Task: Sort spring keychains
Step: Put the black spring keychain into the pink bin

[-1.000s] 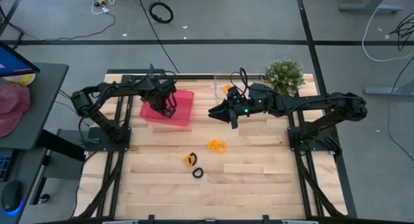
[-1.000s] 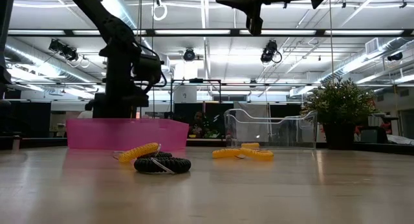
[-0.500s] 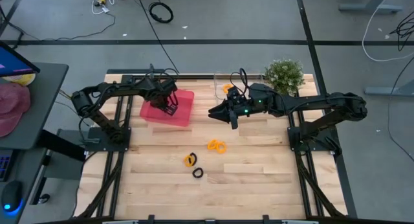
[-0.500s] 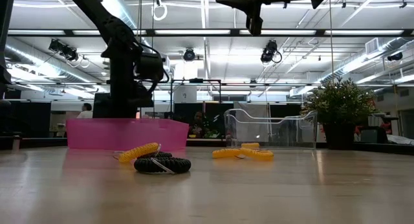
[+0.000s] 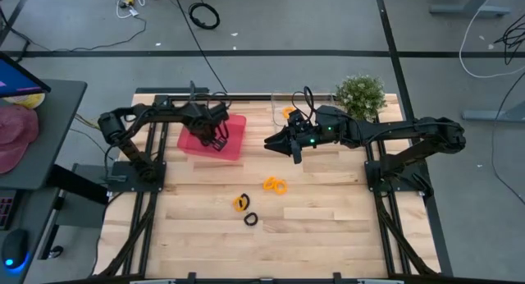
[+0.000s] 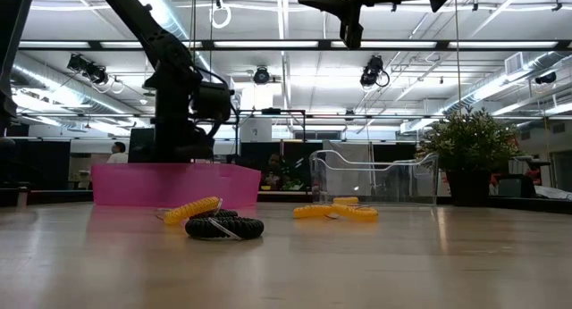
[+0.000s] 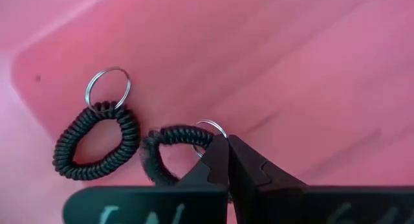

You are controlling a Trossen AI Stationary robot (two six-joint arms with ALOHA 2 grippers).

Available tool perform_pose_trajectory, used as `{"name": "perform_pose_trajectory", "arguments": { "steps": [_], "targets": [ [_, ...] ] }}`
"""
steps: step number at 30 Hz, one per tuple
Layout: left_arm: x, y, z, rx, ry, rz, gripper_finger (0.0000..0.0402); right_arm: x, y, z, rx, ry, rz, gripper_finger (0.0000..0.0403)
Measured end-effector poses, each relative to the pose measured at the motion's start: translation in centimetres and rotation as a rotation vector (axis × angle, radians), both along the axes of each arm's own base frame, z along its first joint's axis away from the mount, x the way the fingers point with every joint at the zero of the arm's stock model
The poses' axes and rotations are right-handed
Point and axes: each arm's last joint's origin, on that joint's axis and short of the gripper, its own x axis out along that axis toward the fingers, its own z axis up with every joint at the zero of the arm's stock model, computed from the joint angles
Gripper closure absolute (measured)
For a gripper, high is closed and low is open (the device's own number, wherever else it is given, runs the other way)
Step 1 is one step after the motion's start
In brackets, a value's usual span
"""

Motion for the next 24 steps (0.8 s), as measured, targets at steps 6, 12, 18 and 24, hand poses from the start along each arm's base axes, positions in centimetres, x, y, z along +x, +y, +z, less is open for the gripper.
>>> {"name": "perform_pose_trajectory", "arguments": {
  "steps": [6,12,18,24],
  "targets": [
    [0.14,-0.12,0.00,0.008,-0.003,-0.006,0.0401,0.00,-0.01,0.00,0.006,0.001,-0.001,0.0250],
    [0.17,-0.10,0.00,0.012,-0.007,-0.006,0.0372,0.00,0.01,0.00,0.006,0.001,0.000,0.0250],
    [0.15,-0.11,-0.01,0.010,-0.005,-0.006,0.0313,0.00,-0.01,0.00,0.005,0.001,0.000,0.0250],
    [-0.14,-0.34,0.79,0.012,-0.016,-0.008,0.0247,0.00,0.00,0.00,0.005,0.001,0.000,0.0250]
  ]
}}
